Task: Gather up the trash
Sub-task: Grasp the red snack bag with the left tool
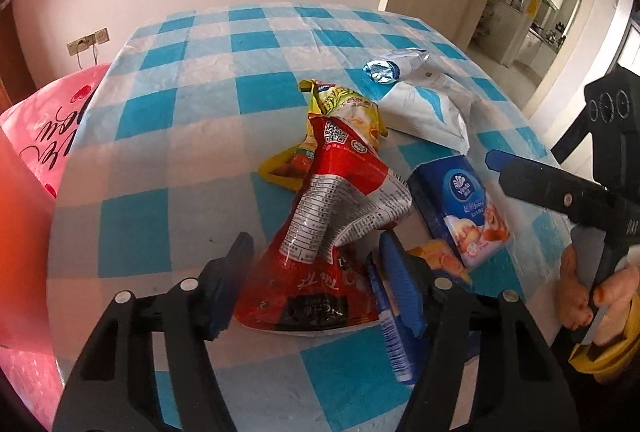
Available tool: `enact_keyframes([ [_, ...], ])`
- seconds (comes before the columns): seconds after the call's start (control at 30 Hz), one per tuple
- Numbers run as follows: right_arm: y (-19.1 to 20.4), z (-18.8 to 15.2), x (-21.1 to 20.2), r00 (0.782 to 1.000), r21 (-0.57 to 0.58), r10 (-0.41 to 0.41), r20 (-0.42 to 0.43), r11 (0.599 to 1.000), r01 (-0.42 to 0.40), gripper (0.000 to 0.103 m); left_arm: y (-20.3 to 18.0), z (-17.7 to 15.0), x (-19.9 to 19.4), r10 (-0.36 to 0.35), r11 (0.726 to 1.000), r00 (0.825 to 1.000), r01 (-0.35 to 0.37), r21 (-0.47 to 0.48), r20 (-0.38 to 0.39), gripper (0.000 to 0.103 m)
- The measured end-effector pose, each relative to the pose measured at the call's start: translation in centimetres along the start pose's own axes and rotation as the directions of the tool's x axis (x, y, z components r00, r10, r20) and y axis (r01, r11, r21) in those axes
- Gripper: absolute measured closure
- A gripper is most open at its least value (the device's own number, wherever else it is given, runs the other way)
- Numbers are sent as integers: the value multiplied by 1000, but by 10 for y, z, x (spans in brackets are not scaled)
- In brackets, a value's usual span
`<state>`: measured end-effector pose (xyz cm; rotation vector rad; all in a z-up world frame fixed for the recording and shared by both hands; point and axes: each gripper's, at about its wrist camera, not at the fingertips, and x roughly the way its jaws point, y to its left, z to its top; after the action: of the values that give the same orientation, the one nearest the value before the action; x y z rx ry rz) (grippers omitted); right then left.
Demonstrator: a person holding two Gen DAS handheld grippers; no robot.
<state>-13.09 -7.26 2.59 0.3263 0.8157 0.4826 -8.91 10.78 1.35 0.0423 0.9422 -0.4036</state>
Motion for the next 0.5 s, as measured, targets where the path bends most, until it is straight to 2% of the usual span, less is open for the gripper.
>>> enact_keyframes([
  [0.03,3,-1,1,1000,-15,-17,0,1000,17,7,1,-1,0,-2,1000,1000,2,-14,5,43],
  [0.1,7,-3,3,999,-35,-38,-9,999,38,18,5,-1,0,4,999,1000,-3,-38,12,53],
  [0.13,10,-5,6,998,-51,-54,-18,997,53,20,8,-2,0,3,998,1000,-2,-59,14,53],
  [0.23,19,-8,11,995,-106,-101,-25,989,98,21,14,-5,-1,-13,995,1000,15,-100,26,55],
  [0.37,32,-14,23,989,-185,-134,-59,975,121,21,14,-9,-3,-5,994,999,9,-107,39,59],
  [0.5,30,-14,27,985,-177,-161,-57,973,149,21,23,-15,-7,-22,989,998,30,-145,56,62],
])
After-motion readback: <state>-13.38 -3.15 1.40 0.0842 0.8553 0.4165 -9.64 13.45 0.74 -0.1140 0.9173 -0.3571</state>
